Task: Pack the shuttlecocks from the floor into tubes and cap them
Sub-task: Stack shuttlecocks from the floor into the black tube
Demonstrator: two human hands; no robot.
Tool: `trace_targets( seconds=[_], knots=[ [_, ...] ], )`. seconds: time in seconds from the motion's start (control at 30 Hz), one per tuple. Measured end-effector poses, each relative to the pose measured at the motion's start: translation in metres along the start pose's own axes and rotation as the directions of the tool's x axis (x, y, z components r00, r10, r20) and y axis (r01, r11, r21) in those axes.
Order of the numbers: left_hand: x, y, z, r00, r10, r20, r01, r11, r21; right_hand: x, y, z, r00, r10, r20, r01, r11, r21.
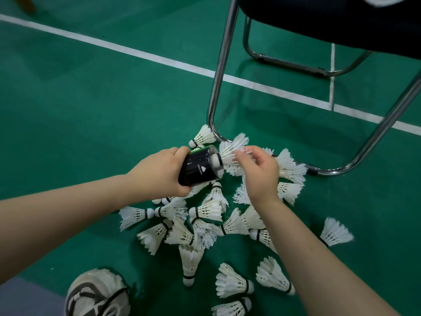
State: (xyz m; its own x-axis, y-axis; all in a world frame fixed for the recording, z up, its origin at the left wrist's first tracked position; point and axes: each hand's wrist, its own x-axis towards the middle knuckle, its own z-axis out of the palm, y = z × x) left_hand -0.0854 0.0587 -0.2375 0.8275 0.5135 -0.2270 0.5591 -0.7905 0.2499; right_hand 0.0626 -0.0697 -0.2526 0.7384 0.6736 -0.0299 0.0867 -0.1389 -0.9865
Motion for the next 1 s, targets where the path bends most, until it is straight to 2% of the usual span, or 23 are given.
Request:
trace_targets(
  seconds=[0.13,0.23,0.3,0.4,0.53,0.57,0.6,0.63,0.7,0.73,0.77,0.8,0.83,0.9,1.0],
  knots=[
    [-0.001,0.006,0.002,1.000,0.002,0.013,-0.002,1.000,0.004,-0.002,-0.003,-0.003,0.976,0.063,0.207,-0.046,0.995,-0.087],
    [-0.001,0.007,0.003,1.000,0.004,0.022,-0.004,1.000,0.013,-0.004,-0.011,-0.007,0.915,0.143,0.377,-0.085,0.982,-0.169],
    [0.000,0.010,0.005,0.999,0.028,0.027,-0.029,0.999,0.023,-0.005,-0.016,-0.009,0.835,0.235,0.498,-0.140,0.965,-0.219],
    [0.003,0.020,0.007,0.995,0.093,0.020,-0.094,0.995,0.031,-0.004,-0.021,-0.006,0.673,0.345,0.654,-0.234,0.938,-0.254],
    [0.005,0.024,0.011,0.986,0.161,0.031,-0.164,0.982,0.098,-0.003,-0.015,-0.002,0.539,0.431,0.724,-0.213,0.901,-0.378],
    [0.005,0.023,0.013,0.986,0.164,0.025,-0.166,0.981,0.100,-0.003,-0.012,-0.001,0.551,0.424,0.719,-0.208,0.904,-0.373],
    [0.006,0.022,0.014,0.988,0.156,0.012,-0.157,0.984,0.089,-0.004,-0.010,-0.001,0.609,0.390,0.691,-0.220,0.920,-0.325],
    [0.007,0.021,0.015,0.991,0.137,0.000,-0.137,0.988,0.070,-0.004,-0.009,-0.001,0.709,0.342,0.617,-0.244,0.940,-0.240],
    [0.009,0.017,0.014,0.997,0.081,-0.008,-0.081,0.996,0.032,0.001,-0.003,-0.002,0.913,0.261,0.315,-0.278,0.960,0.010],
    [0.010,0.015,0.014,0.998,0.057,-0.007,-0.057,0.998,0.027,0.006,0.003,-0.006,0.955,0.263,0.139,-0.279,0.954,0.110],
    [0.010,0.011,0.015,0.999,0.038,-0.004,-0.038,0.999,0.032,0.011,0.011,-0.010,0.955,0.296,-0.001,-0.292,0.944,0.154],
    [0.009,0.008,0.016,1.000,0.023,-0.001,-0.023,0.999,0.041,0.015,0.022,-0.014,0.938,0.336,-0.083,-0.325,0.938,0.120],
    [0.008,0.004,0.017,1.000,0.010,0.003,-0.010,0.999,0.048,0.017,0.032,-0.019,0.923,0.372,-0.099,-0.373,0.928,0.010],
    [0.004,-0.002,0.019,1.000,-0.011,0.011,0.010,0.998,0.058,0.013,0.051,-0.023,0.893,0.450,-0.001,-0.435,0.863,-0.257],
    [0.001,-0.009,0.020,0.999,-0.039,0.016,0.038,0.998,0.052,-0.004,0.068,-0.015,0.867,0.474,0.152,-0.372,0.820,-0.435]
  ],
)
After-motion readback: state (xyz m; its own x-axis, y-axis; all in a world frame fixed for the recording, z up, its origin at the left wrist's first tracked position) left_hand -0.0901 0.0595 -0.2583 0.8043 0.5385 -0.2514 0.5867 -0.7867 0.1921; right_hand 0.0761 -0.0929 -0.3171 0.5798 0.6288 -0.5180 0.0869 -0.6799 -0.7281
